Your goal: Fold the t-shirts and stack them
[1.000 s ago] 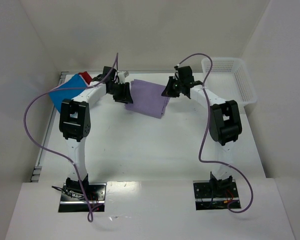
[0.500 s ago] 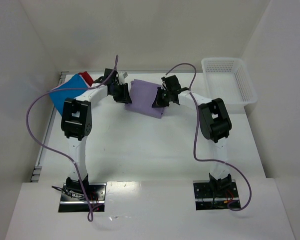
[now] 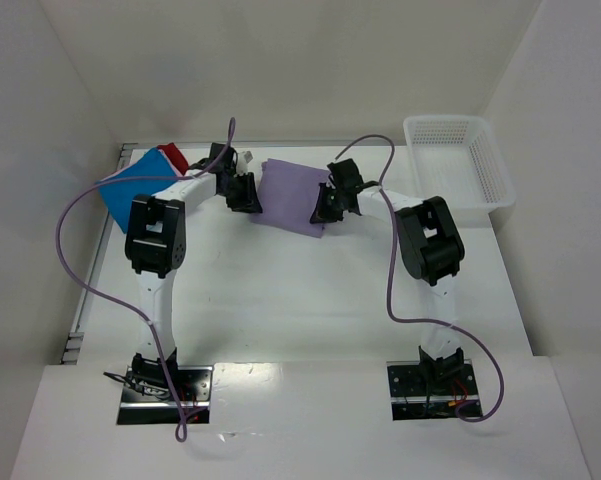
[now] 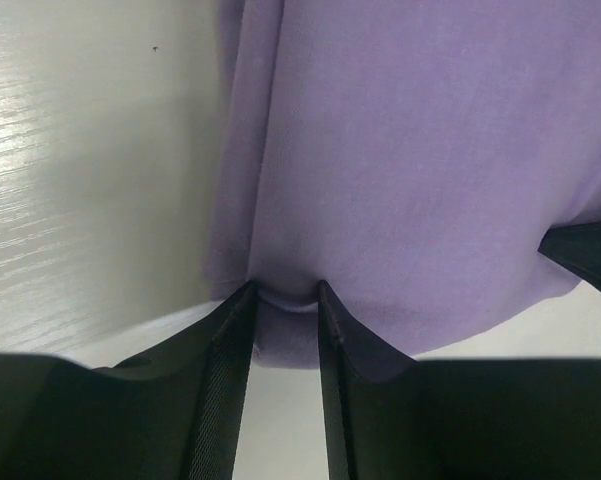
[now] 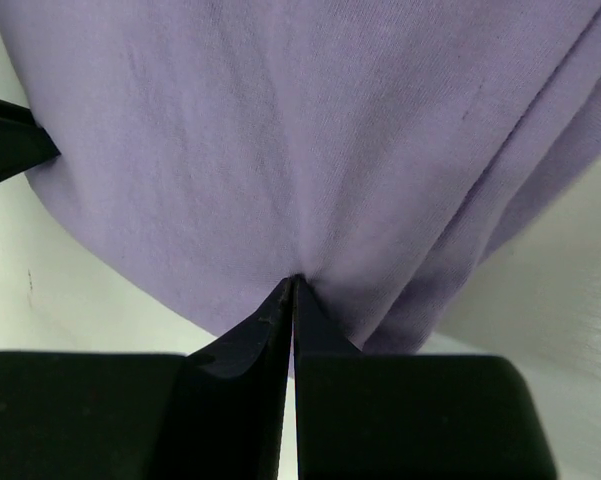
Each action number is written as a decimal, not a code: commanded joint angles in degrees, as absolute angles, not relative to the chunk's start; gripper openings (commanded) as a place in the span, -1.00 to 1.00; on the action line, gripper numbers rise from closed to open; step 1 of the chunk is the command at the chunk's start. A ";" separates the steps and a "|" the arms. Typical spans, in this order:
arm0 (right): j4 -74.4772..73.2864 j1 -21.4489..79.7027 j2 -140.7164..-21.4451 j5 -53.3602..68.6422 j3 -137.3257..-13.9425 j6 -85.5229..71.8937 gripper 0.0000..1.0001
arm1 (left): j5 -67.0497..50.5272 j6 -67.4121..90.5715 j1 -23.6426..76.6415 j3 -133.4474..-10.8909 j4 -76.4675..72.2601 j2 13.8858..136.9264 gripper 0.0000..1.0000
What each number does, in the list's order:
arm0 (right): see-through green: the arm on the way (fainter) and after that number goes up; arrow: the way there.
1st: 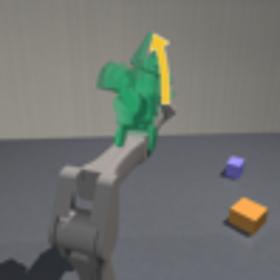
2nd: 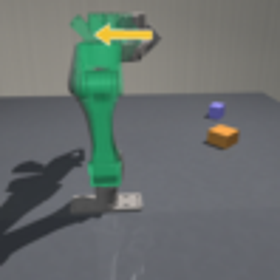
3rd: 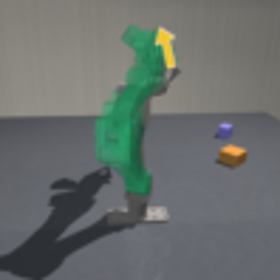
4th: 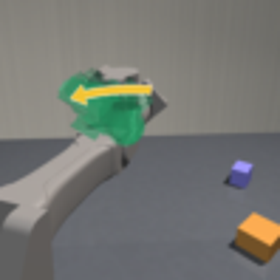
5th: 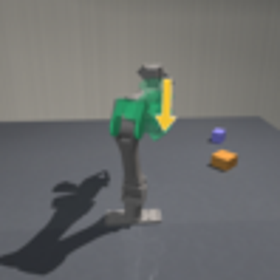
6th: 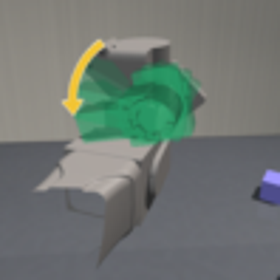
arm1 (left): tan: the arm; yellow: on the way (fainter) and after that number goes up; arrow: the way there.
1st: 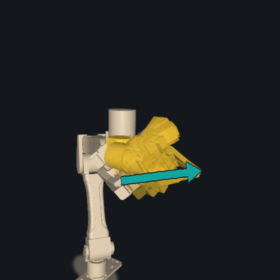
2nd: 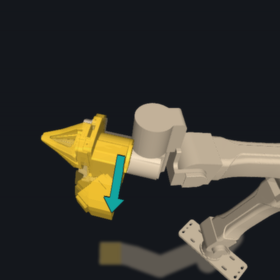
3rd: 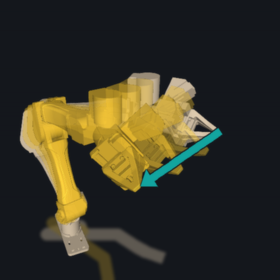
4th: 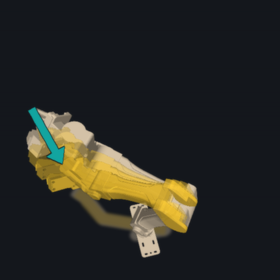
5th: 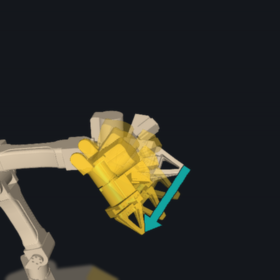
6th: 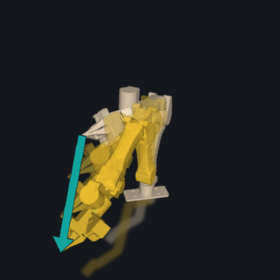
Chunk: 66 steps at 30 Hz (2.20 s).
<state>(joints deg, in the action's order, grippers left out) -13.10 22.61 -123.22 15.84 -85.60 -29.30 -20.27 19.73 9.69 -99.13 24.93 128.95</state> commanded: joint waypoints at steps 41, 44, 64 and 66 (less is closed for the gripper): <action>-14.59 18.02 -94.40 8.53 -73.30 -28.39 0.49 | -18.72 21.18 8.09 -92.02 18.02 124.00 -0.03; -14.06 18.02 -93.26 8.00 -71.90 -28.39 0.49 | -19.24 21.18 8.61 -92.63 18.02 124.72 -0.14; -13.54 18.02 -91.14 6.42 -68.73 -29.97 0.49 | -23.20 21.18 14.59 -88.33 18.63 124.46 -0.26; -13.54 18.02 -91.14 6.42 -68.73 -29.97 0.49 | -22.51 21.71 14.59 -87.80 19.15 123.93 -0.26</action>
